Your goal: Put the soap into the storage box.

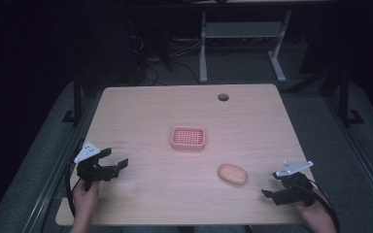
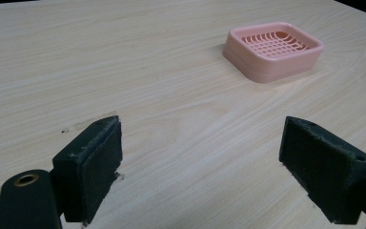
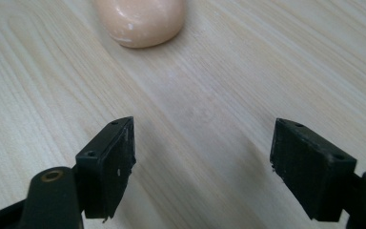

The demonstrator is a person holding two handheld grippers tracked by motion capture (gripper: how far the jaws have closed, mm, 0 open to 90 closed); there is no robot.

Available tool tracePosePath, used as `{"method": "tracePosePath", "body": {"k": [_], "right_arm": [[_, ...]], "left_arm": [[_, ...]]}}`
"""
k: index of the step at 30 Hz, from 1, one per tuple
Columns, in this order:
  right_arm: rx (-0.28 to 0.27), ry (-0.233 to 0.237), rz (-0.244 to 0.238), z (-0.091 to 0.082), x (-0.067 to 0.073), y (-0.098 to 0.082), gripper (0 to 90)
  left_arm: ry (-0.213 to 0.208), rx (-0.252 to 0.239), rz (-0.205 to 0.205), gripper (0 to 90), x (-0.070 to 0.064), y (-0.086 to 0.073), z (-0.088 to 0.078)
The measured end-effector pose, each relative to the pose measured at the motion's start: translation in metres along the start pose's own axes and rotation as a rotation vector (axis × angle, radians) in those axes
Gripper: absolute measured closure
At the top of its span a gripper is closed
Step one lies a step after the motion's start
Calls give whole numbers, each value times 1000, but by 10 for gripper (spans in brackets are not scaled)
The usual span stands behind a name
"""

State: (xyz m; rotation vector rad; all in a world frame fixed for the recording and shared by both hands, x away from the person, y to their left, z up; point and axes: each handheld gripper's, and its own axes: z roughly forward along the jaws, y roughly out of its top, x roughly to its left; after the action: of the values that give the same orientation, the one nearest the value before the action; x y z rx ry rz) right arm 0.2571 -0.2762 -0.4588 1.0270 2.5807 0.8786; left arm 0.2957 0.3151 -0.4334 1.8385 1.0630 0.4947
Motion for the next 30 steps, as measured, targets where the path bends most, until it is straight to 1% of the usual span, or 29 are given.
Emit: {"method": "tracePosePath", "body": {"k": [5,6,9,14,16,19,22,24,30], "right_arm": [[6,8,-17,2,2,3,228],[8,10,-14,2,2,3,228],[9,13,-29,3,3,5,229],[8,15,-40,3,7,9,228],[10,14,-52,3,7,11,228],[12,16,-66,3,9,14,228],[14,18,-73,2,10,17,228],[14,18,-79,1,10,20,228],[20,20,-97,0,11,28,228]], "left_arm": [[8,2,-1,143,0,0,0],[8,2,-2,143,1,0,0],[8,0,-3,143,1,-1,-1],[2,1,-4,142,1,-1,-3],[2,-4,-9,143,0,-1,-3],[5,-4,-4,142,1,0,-3],[8,-5,-6,142,1,-1,-4],[5,-7,-16,142,2,-2,-4],[6,-3,-10,142,1,-1,-4]]}}
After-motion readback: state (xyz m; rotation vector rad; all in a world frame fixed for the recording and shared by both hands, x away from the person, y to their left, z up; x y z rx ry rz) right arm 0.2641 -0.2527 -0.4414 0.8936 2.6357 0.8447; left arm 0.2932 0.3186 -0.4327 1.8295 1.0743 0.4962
